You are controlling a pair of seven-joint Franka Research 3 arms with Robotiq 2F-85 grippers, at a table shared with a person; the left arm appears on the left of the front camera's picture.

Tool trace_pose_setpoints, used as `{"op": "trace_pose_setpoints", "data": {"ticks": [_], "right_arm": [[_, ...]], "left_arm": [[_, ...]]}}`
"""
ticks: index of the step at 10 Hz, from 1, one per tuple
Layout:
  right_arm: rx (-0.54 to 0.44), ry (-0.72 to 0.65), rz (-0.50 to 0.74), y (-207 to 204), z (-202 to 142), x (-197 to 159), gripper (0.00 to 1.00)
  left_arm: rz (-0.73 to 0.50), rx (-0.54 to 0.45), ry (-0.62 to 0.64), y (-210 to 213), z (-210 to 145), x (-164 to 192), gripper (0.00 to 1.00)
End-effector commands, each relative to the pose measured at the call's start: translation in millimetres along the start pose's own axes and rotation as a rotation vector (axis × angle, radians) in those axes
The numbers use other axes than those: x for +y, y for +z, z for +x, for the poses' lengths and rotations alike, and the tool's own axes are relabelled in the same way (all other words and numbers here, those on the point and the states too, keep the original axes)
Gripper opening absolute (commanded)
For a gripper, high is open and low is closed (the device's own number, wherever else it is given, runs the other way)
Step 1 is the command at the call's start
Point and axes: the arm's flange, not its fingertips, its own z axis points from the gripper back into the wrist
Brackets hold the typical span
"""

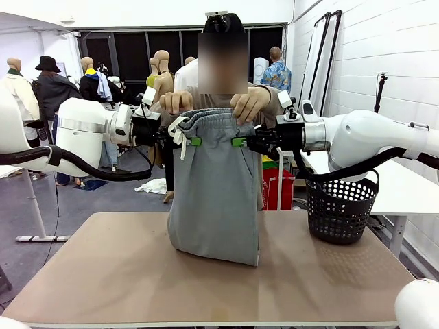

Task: Fold the training pants.
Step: Release the ends of the Training pants and then grab the overlapped ends.

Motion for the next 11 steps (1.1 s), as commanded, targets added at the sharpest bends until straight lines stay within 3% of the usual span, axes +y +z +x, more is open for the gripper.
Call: {"op": "trace_pose_setpoints", "data": {"ticks": [1, 11], "right_arm": [[0.000, 0.004, -0.002, -0.9, 3.0, 1.1, 0.00], [0.000, 0.004, -0.002, -0.9, 3.0, 1.1, 0.00]], "left_arm": [[0.015, -0.022, -0.020, 0.9, 2.0, -2.3, 0.00], [0.015, -0.022, -0.020, 0.9, 2.0, -2.3, 0.00]]}}
